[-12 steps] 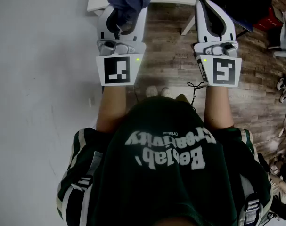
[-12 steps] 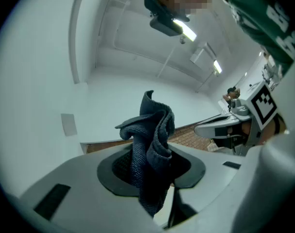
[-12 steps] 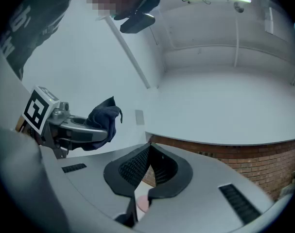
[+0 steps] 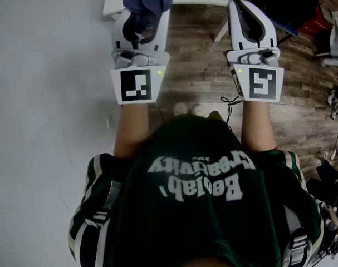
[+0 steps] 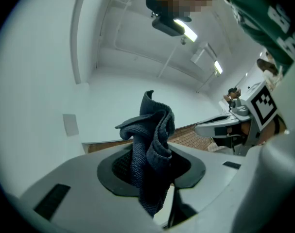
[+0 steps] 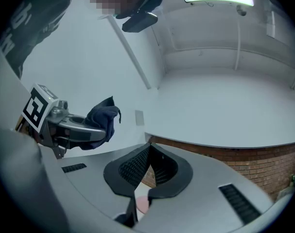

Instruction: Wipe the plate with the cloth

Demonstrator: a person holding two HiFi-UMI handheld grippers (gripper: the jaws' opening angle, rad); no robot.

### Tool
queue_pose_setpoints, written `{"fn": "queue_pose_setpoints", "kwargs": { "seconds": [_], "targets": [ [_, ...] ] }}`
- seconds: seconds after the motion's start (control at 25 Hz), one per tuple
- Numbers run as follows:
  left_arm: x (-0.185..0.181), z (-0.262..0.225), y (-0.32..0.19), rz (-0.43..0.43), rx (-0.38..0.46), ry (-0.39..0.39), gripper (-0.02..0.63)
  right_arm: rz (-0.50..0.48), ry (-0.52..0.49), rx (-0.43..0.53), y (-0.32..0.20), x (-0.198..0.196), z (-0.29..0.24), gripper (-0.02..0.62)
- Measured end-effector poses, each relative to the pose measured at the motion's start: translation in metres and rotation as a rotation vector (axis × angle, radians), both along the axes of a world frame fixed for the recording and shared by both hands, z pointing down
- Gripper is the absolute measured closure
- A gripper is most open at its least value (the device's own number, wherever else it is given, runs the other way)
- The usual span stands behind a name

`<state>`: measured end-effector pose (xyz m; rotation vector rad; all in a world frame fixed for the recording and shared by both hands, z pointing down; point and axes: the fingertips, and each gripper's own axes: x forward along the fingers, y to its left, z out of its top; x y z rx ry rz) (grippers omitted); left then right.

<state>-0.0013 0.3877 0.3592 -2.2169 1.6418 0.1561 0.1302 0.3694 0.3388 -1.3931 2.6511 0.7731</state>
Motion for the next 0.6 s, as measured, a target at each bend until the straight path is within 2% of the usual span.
{"fn": "queue_pose_setpoints", "kwargs": {
  "seconds": [0.6],
  "targets": [
    [-0.016,-0.002,0.007,0.027,-0.006,0.012,0.471,0.041,-0.017,-0.005,0.010,-0.007,-0.004,0.600]
  ]
}}
